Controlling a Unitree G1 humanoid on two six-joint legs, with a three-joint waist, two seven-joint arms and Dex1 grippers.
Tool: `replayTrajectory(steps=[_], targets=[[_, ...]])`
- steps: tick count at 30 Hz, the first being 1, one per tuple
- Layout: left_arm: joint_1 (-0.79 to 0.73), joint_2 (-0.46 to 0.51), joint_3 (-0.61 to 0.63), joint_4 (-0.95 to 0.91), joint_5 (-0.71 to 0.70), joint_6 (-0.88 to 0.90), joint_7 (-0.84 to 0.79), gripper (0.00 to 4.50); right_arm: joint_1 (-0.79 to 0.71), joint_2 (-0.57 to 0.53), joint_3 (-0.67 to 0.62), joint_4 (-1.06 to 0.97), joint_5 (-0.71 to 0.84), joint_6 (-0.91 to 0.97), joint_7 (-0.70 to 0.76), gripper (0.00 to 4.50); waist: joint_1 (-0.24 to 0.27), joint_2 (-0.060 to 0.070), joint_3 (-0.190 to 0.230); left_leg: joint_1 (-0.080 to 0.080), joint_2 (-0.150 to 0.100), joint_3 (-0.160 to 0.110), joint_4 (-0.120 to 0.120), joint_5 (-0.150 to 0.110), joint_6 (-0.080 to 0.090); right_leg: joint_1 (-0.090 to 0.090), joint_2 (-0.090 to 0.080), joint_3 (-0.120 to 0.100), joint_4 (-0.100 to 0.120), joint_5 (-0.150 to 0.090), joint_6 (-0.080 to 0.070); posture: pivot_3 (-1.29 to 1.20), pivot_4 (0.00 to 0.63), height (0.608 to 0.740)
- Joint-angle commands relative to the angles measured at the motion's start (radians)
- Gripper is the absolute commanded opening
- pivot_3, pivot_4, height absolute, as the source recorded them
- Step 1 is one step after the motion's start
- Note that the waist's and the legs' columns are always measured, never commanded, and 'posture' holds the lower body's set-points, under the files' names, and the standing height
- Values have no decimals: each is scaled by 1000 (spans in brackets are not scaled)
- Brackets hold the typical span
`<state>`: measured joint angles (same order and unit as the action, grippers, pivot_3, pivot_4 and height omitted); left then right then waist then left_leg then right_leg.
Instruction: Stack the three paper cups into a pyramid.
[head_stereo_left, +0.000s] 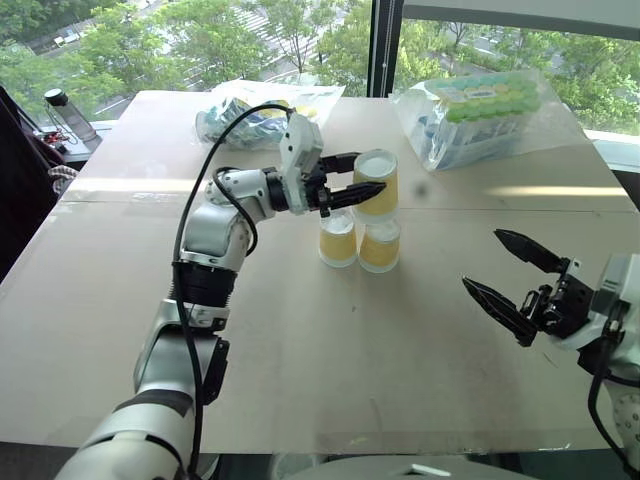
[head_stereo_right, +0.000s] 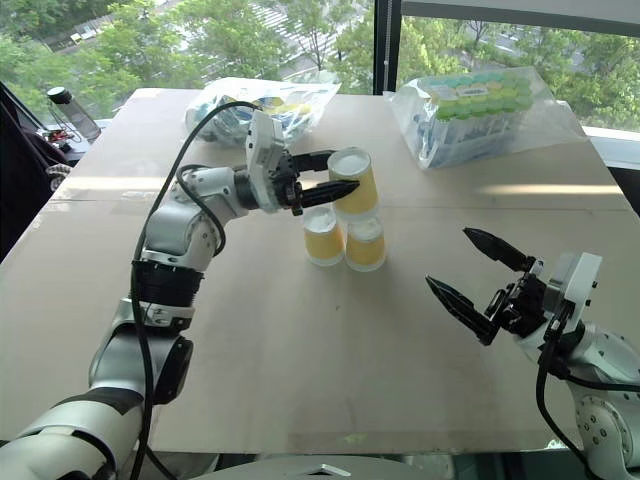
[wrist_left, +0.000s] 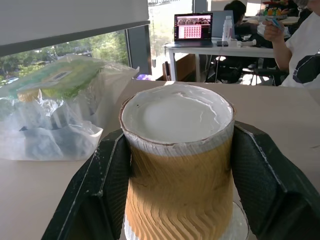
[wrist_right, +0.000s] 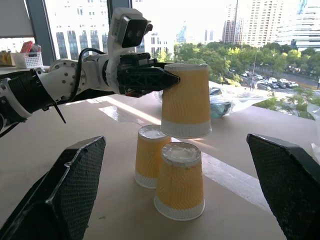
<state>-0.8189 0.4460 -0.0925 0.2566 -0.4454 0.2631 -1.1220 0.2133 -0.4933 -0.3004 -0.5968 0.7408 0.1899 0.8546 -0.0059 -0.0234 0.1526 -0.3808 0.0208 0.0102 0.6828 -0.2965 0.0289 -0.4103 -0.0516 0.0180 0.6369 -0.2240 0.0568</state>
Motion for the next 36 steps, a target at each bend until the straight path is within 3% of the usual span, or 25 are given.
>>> replayTrajectory(steps=[1,26,31,36], targets=[[5,17,12,-45,6,3,-21,2694,5,-3,-7,-46,8,-14,-19,4500,0,0,0,0,0,0,0,0,0,0,0,0,0,0,0,0,150,740],[70,35,26,-49,45,-31,-5,2694,-29,-4,6,-22,41,-14,15,4500,4,0,0,0,0,-5,1,0,0,0,0,0,1,0,0,0,150,740],[74,26,37,-56,41,-40,7,4469,-27,-3,3,-15,42,-18,24,4500,4,0,0,0,0,-5,1,0,0,0,0,0,2,0,0,0,150,740],[64,29,59,-68,38,-56,17,4469,-26,-5,0,-1,41,-22,38,4500,5,0,0,0,0,-6,1,0,0,0,0,0,2,0,0,0,150,740]])
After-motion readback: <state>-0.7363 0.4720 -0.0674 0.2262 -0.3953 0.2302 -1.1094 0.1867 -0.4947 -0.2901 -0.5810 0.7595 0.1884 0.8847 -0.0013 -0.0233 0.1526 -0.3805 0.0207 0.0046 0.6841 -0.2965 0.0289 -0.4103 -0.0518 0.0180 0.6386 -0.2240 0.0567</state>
